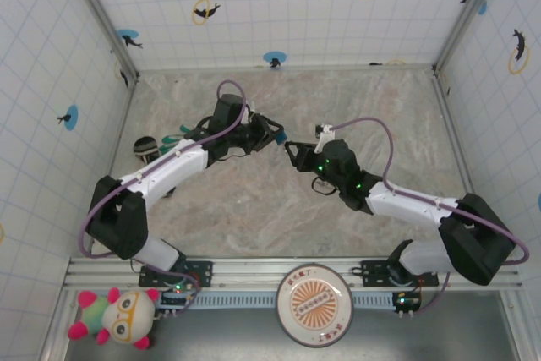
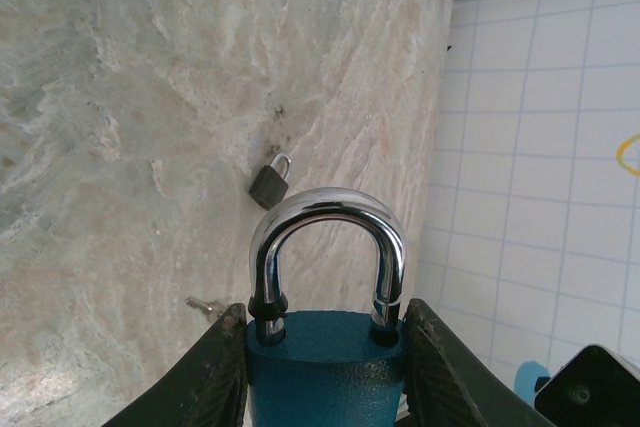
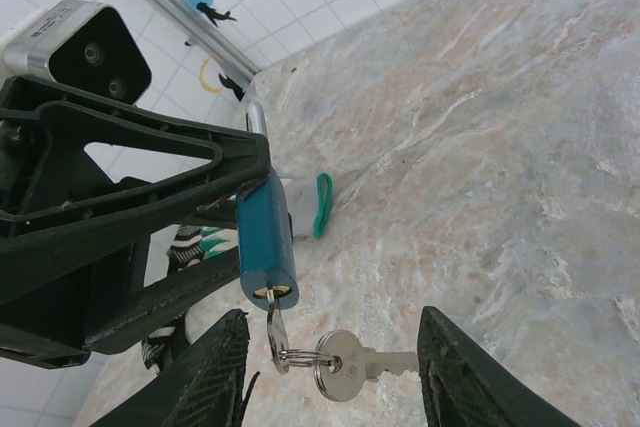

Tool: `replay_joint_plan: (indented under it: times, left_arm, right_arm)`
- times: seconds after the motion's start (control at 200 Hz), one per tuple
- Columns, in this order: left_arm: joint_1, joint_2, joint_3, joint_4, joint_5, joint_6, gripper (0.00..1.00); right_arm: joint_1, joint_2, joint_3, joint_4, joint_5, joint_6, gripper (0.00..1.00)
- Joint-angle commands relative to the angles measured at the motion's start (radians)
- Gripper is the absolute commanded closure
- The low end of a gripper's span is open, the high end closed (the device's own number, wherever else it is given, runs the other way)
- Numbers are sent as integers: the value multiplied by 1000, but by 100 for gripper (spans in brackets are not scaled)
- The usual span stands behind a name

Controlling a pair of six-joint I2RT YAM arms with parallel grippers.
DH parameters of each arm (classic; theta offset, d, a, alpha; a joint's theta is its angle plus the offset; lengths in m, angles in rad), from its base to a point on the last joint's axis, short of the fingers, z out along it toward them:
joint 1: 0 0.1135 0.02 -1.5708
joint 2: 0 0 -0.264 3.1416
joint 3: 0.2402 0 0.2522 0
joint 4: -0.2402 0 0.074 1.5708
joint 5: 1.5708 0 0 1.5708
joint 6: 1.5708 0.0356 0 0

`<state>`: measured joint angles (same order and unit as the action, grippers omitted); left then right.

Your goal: Unlock with the key

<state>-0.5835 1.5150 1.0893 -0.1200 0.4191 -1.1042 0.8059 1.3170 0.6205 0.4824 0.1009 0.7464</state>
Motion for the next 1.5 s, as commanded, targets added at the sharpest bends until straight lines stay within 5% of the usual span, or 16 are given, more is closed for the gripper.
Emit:
replay_joint_plan:
  times: [0.0, 0.495, 0.871, 1.081, 1.311, 1.496]
  left_arm:
    - [-5, 9, 42, 14, 29, -13, 100]
    - [-7, 7, 36, 34, 49, -23, 100]
    - [-7, 1, 23, 64, 67, -31, 100]
    - [0, -14, 20, 67, 48, -6, 66]
    - [17, -53, 24, 55, 28, 56, 50]
    - [16, -79, 64, -13, 7, 144, 46]
  right_arm:
    - [2, 13, 58, 58, 6, -21, 52]
    - [-6, 123, 125, 111, -44, -25, 61]
    - [-20, 151, 135, 109, -64, -22, 93]
    - [-36, 120, 127, 58, -101, -48, 99]
    - [-72, 72, 107, 2, -199, -78, 100]
    - [-100, 43, 100, -11, -285, -97, 100]
